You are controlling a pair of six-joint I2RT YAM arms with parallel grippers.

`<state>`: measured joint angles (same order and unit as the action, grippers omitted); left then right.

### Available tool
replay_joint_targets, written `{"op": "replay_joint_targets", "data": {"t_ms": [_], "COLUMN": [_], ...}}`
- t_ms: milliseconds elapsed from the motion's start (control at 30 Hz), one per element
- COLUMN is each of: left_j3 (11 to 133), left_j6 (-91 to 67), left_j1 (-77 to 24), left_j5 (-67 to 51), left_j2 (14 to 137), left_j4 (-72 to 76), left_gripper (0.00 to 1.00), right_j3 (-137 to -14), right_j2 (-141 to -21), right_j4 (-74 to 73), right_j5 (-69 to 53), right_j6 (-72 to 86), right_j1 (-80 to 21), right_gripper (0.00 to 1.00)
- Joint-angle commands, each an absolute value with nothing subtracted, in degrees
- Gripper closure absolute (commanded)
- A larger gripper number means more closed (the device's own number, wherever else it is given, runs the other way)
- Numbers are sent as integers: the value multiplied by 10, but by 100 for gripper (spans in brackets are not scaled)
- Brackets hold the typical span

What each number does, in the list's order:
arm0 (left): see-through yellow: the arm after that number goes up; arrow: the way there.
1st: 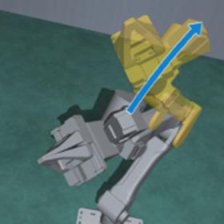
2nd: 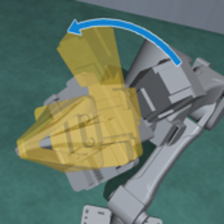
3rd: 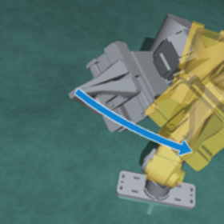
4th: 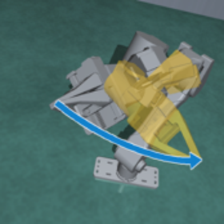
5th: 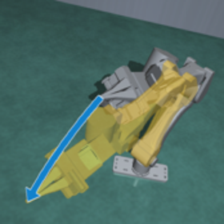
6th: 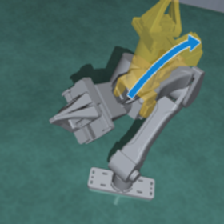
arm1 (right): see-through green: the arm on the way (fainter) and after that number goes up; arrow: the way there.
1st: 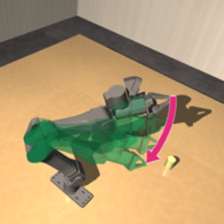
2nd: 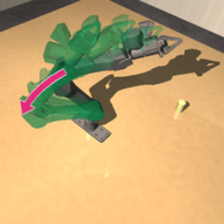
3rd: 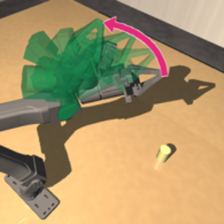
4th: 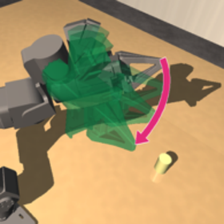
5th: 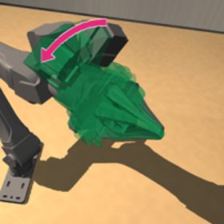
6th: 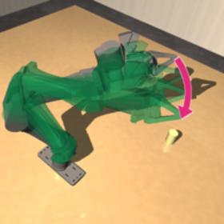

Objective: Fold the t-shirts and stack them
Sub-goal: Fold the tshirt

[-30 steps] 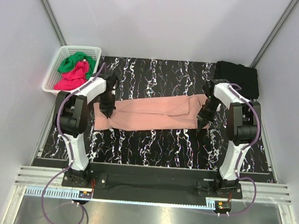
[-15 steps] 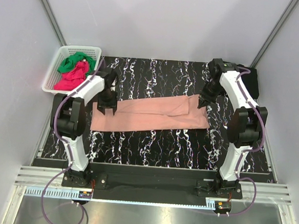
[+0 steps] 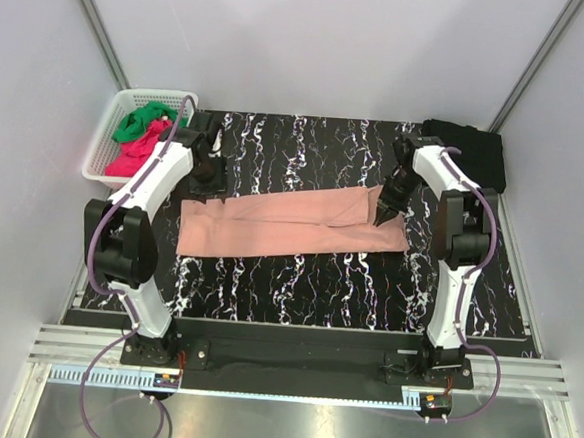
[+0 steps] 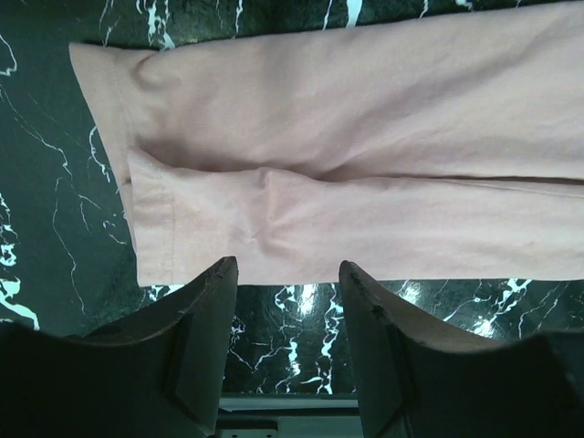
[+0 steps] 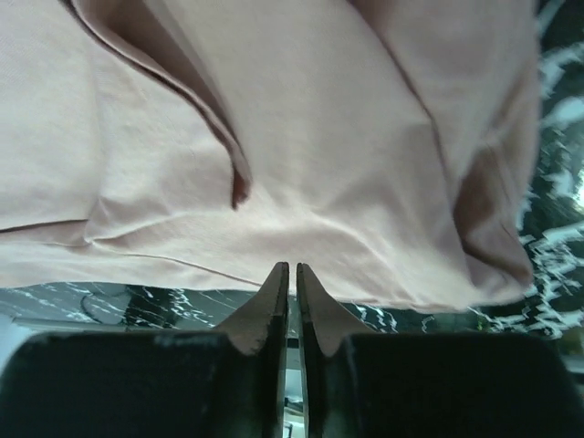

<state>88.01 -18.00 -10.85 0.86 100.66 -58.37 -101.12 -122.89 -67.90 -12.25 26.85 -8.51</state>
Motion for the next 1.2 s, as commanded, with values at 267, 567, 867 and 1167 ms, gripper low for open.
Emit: {"op": "replay_joint_targets", "data": {"t_ms": [267,567,867,1167], "left_j3": [881,879,875,879], "left_j6": [-173,-173,-163,-161], "left_j1": [-105,-103,-89,-89], "left_j5": [-2,-2,-2,-2], "left_j2": [1020,1024,1012,1017], "left_j4": [-579,-580,-582,-584], "left_gripper": [48,49,49,50], "right_j3": [-1060,-859,-841,-867], "right_j2": [-1248,-1180,-1165,-1179], "right_j4": [-642,-418,-397,-420], "right_j5": [-221,-376,-358,-353], "right_j6": [258,424,452,440], "right_j1": [-89,-79,-80,-79], "right_gripper": [80,65,63,63]}}
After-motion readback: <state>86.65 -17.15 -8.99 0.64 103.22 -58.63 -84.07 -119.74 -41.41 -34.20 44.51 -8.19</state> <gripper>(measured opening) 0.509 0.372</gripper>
